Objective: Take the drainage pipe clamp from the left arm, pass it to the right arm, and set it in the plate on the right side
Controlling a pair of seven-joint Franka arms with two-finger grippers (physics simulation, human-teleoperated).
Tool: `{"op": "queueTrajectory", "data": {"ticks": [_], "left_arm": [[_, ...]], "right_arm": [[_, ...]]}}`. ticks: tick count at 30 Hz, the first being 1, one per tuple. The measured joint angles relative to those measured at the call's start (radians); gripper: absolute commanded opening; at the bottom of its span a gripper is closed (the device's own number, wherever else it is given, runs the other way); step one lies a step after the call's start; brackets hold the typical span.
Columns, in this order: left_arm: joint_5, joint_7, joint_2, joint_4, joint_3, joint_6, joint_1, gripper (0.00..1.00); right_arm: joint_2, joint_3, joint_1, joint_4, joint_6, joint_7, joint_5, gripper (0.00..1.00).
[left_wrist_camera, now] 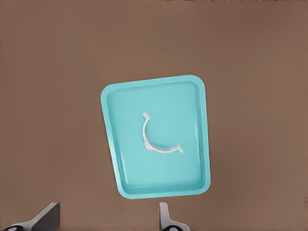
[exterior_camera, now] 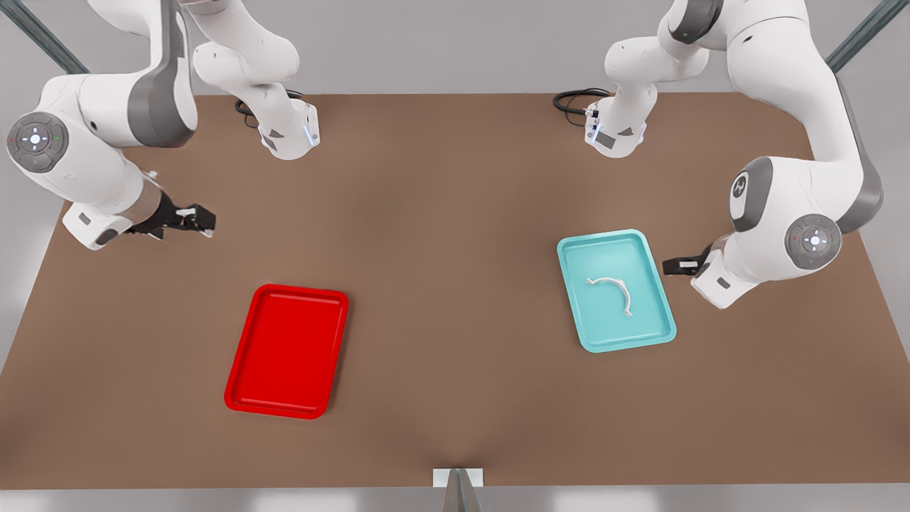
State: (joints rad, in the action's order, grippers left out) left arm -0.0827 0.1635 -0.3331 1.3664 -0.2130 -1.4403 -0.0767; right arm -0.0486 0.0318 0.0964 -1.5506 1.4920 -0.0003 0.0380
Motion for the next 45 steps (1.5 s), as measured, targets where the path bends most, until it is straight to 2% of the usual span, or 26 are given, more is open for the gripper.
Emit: {"op": "queueTrajectory", "data": {"ticks": [2, 6, 8, 14, 20, 24, 25, 27, 28, 41, 45], "left_arm": [[0.002, 0.01, -0.003, 0.0, 0.001, -0.002, 0.0, 1.0], [0.002, 0.028, -0.169, 0.006, 0.035, -0.06, 0.04, 1.0], [0.003, 0.035, -0.219, 0.075, 0.067, -0.14, 0.043, 1.0], [0.009, 0.046, -0.209, 0.423, 0.081, -0.517, 0.026, 1.0], [0.022, 0.045, -0.206, 0.573, 0.082, -0.792, 0.013, 1.0], [0.024, 0.043, -0.207, 0.63, 0.083, -0.897, 0.012, 1.0], [0.024, 0.042, -0.207, 0.634, 0.083, -0.915, 0.012, 0.93], [0.024, 0.041, -0.208, 0.636, 0.082, -0.941, 0.012, 0.62], [0.023, 0.041, -0.208, 0.637, 0.082, -0.952, 0.012, 0.56], [0.021, -0.004, -0.211, 0.659, 0.083, -0.998, 0.014, 0.56], [0.021, -0.018, -0.196, 0.661, 0.083, -0.985, 0.016, 0.43]], "right_arm": [[-0.001, 0.0, -0.005, -0.004, 0.005, 0.0, -0.001, 1.0], [-0.002, 0.0, -0.003, -0.012, 0.014, 0.0, -0.001, 1.0], [-0.003, 0.0, 0.002, -0.019, 0.017, 0.0, 0.0, 1.0], [-0.002, -0.002, 0.018, -0.044, 0.027, 0.0, 0.002, 1.0], [-0.001, -0.009, 0.024, -0.057, 0.041, 0.0, 0.01, 1.0], [-0.004, -0.008, 0.037, -0.063, 0.057, 0.0, 0.013, 1.0], [-0.004, -0.008, 0.039, -0.064, 0.061, 0.0, 0.013, 1.0], [-0.003, -0.008, 0.041, -0.07, 0.067, 0.0, 0.013, 1.0], [-0.003, -0.008, 0.041, -0.072, 0.07, 0.0, 0.013, 1.0], [-0.007, -0.009, 0.028, -0.091, 0.096, 0.0, 0.012, 1.0], [-0.009, -0.009, 0.032, -0.09, 0.098, 0.0, 0.011, 1.0]]}}
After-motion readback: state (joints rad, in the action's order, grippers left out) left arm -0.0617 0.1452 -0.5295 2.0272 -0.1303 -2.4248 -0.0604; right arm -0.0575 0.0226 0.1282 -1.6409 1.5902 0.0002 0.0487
